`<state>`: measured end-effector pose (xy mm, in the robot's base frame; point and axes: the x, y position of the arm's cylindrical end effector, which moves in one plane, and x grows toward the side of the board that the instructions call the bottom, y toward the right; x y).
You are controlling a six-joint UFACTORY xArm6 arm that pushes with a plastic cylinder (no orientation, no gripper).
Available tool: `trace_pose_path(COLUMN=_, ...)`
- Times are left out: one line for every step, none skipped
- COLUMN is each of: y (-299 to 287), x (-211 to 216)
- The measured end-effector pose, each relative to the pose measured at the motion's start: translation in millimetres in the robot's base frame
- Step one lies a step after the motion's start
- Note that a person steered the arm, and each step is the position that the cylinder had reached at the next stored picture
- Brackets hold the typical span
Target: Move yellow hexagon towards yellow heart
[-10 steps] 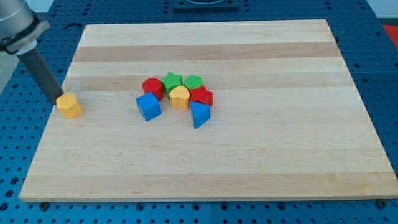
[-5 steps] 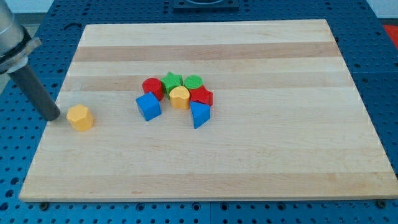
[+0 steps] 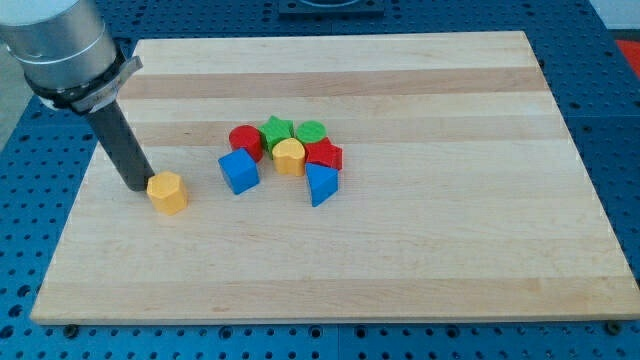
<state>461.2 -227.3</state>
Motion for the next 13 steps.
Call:
trace_pose_path(y=6, x=2)
trace_pose_path(y=34, x=25)
trace_pose_path(y=62, x=48)
trace_pose_path(y=61, x=55)
trace_pose_path(y=35, x=55)
trace_pose_path(y=30, x=59)
trace_pose_path(y=31, x=77)
trace_pose_path(y=50, x=89)
trace_pose_path(y=71, x=91)
trace_pose_path(y=88, x=78)
trace_pose_path(y=100, x=72)
trace_pose_path(y=100, x=77)
trace_pose_path(y=106, x=72)
